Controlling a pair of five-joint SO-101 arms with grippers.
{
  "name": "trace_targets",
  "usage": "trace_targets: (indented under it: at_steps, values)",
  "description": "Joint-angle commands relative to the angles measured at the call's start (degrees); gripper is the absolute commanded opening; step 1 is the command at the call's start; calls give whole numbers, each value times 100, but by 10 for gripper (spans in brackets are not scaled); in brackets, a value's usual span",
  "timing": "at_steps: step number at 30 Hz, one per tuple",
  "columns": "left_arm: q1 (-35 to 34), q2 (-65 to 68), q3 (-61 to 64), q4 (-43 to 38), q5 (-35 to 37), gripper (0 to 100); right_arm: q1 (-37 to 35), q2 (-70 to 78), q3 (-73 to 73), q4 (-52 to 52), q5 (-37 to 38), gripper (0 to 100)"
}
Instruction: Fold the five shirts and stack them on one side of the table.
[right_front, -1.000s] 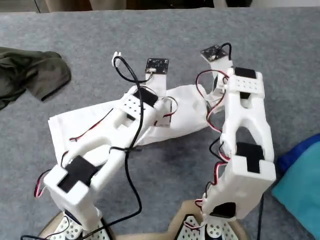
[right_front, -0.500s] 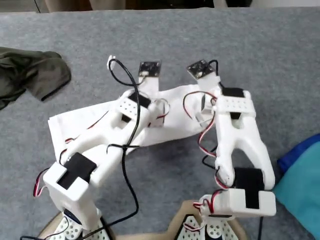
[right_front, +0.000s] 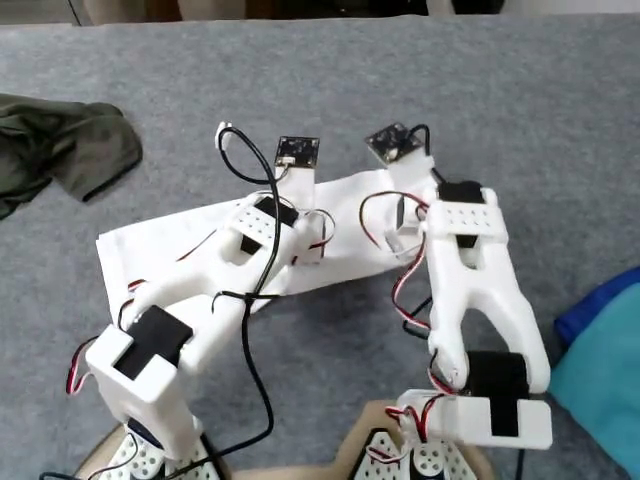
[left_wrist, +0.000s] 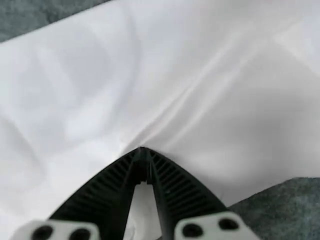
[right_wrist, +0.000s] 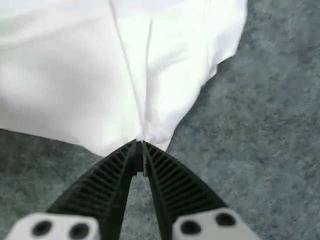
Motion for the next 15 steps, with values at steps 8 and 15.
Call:
trace_targets:
  at_steps: [8,15]
  values:
    - [-44,-40,35,-26,-387,20,629,875,-251,-589,510,5]
    - [-26,-92,105,-62,-571,20,664,831,-268,-598,712,5]
